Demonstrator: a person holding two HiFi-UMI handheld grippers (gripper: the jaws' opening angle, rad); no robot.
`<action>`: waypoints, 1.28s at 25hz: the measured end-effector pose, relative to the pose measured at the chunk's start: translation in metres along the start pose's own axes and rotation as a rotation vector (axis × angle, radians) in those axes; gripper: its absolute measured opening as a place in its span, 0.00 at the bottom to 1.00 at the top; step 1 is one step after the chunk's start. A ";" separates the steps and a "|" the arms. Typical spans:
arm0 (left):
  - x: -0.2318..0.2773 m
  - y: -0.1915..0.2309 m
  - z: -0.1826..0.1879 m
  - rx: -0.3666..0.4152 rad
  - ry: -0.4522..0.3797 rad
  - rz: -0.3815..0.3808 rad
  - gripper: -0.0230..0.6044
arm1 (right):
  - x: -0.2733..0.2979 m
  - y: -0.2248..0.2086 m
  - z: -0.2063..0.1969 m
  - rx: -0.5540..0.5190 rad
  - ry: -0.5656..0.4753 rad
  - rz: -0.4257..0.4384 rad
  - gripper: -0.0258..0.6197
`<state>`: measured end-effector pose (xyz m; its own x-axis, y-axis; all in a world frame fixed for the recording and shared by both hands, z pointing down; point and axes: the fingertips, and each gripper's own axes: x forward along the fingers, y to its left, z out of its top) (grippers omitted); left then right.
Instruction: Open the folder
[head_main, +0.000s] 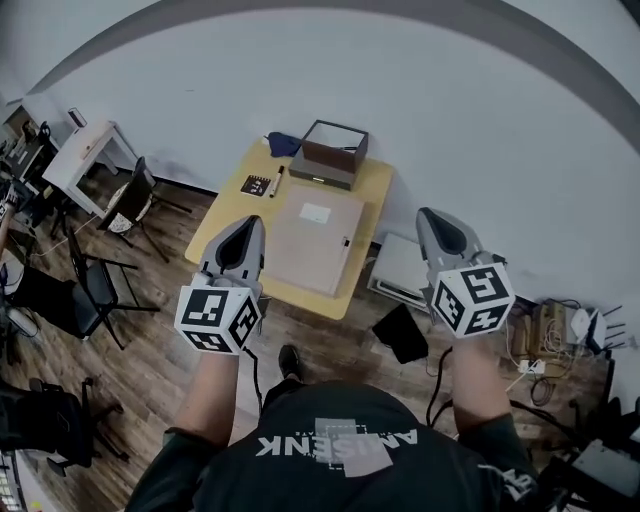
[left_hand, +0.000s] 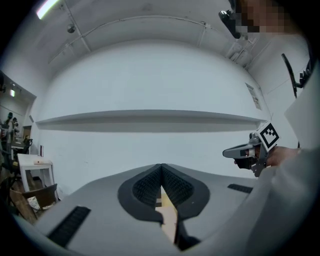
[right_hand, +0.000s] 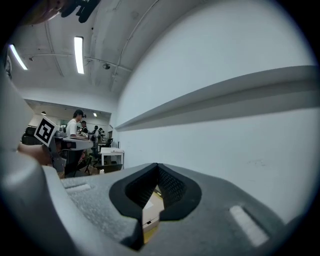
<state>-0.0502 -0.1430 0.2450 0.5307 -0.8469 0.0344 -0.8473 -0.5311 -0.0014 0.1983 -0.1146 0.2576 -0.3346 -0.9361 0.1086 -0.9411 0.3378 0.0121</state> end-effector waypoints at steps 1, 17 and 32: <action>0.007 0.010 -0.001 -0.010 0.005 -0.009 0.04 | 0.007 0.001 0.001 0.006 0.002 -0.013 0.05; 0.088 0.119 -0.012 0.018 0.031 -0.138 0.04 | 0.092 0.024 0.017 0.026 0.007 -0.206 0.05; 0.114 0.142 -0.022 0.018 0.057 -0.166 0.04 | 0.118 0.011 0.018 0.027 0.031 -0.289 0.07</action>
<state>-0.1110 -0.3143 0.2710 0.6608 -0.7449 0.0919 -0.7475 -0.6642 -0.0086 0.1476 -0.2234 0.2529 -0.0508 -0.9896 0.1345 -0.9983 0.0540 0.0207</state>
